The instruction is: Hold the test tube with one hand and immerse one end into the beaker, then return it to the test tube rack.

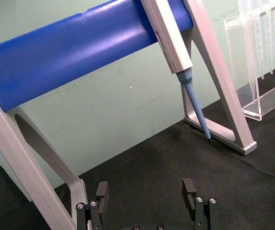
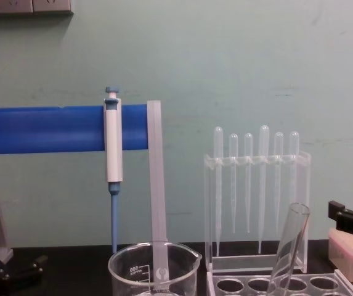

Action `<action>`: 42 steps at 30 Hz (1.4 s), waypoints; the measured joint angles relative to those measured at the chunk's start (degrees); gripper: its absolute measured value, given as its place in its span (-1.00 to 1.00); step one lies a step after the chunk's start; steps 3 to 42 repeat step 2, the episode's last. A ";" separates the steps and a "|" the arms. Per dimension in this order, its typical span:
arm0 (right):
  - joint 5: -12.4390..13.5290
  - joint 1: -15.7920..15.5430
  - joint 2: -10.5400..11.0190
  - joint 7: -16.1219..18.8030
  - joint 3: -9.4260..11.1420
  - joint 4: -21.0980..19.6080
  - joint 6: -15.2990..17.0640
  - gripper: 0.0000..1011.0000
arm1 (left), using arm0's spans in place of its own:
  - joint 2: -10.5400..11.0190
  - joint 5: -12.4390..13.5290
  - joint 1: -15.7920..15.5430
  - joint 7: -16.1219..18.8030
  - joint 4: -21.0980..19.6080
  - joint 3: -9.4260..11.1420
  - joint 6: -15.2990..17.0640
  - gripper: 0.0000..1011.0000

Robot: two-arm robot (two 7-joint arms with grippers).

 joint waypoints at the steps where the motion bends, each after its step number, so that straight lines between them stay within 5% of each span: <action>1: 0.00 0.00 0.00 0.00 0.00 -0.01 0.00 0.98 | 0.00 0.00 0.00 0.00 0.00 0.00 0.00 0.98; 42: 0.00 -0.01 0.00 -0.01 0.00 -0.02 0.00 0.98 | 0.00 0.00 0.00 0.00 0.00 0.00 0.00 0.98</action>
